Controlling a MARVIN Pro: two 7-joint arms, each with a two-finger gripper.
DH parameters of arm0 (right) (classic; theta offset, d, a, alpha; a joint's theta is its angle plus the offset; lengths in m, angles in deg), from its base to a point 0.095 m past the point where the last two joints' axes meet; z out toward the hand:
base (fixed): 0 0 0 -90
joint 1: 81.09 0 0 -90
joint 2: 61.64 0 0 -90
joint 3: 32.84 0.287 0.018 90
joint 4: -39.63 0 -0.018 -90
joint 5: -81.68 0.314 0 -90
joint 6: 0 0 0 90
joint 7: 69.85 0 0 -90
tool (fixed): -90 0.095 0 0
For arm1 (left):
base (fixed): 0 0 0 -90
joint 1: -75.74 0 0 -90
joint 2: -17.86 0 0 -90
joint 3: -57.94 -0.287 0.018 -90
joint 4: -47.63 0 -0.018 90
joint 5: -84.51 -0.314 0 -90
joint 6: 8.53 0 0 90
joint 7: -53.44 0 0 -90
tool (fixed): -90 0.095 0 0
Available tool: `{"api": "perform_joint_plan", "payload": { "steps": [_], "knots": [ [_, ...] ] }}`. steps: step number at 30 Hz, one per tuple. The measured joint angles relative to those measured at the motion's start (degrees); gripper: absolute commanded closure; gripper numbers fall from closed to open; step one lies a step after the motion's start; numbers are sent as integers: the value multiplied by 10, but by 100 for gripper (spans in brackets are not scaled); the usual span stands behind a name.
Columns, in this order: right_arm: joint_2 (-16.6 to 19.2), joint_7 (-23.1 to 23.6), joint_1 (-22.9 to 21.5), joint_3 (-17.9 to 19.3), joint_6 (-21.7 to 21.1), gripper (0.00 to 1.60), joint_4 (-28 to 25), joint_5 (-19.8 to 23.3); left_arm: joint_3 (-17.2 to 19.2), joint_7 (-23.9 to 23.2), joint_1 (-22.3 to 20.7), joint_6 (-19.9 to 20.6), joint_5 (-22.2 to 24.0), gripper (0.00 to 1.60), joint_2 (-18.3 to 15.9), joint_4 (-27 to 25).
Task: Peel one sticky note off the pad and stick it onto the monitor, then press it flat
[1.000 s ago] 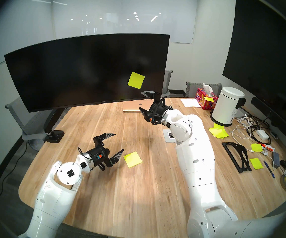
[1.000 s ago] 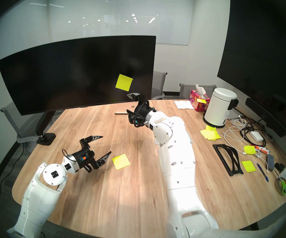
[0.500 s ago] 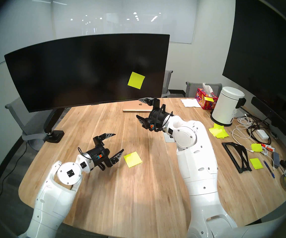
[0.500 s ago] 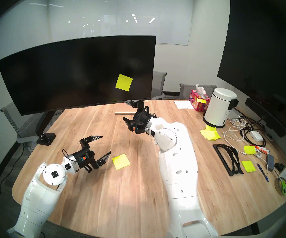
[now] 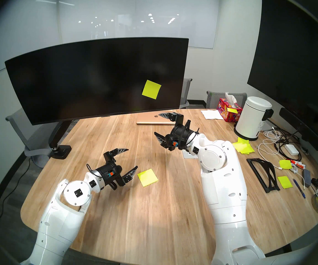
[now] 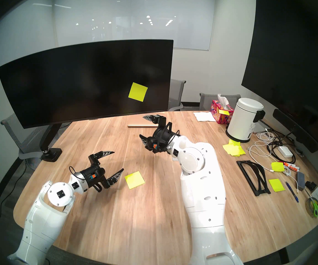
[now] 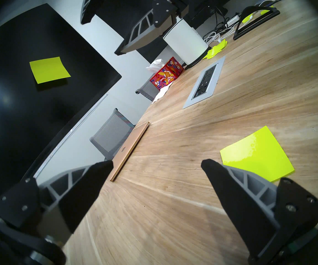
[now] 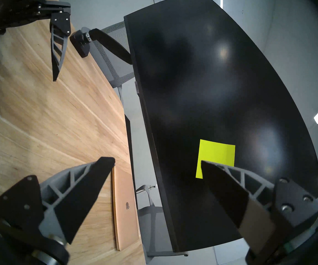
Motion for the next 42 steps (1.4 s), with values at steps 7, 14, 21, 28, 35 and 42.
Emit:
{"api": "perform_joint_plan", "payload": {
  "steps": [7,14,21,28,35,42],
  "knots": [
    [8,2,14,5,27,0,-14,14,0,0,0,0,0,0,0,0],
    [10,1,18,5,37,0,-17,17,0,0,0,0,0,0,0,0],
    [10,0,17,5,41,0,-18,19,0,0,0,0,0,0,0,0],
    [9,0,17,5,43,0,-19,20,0,0,0,0,0,0,0,0],
    [9,-1,17,5,44,0,-19,20,0,0,0,0,0,0,0,0],
    [9,-1,17,5,44,0,-19,20,0,0,0,0,0,0,0,0]
  ]
}}
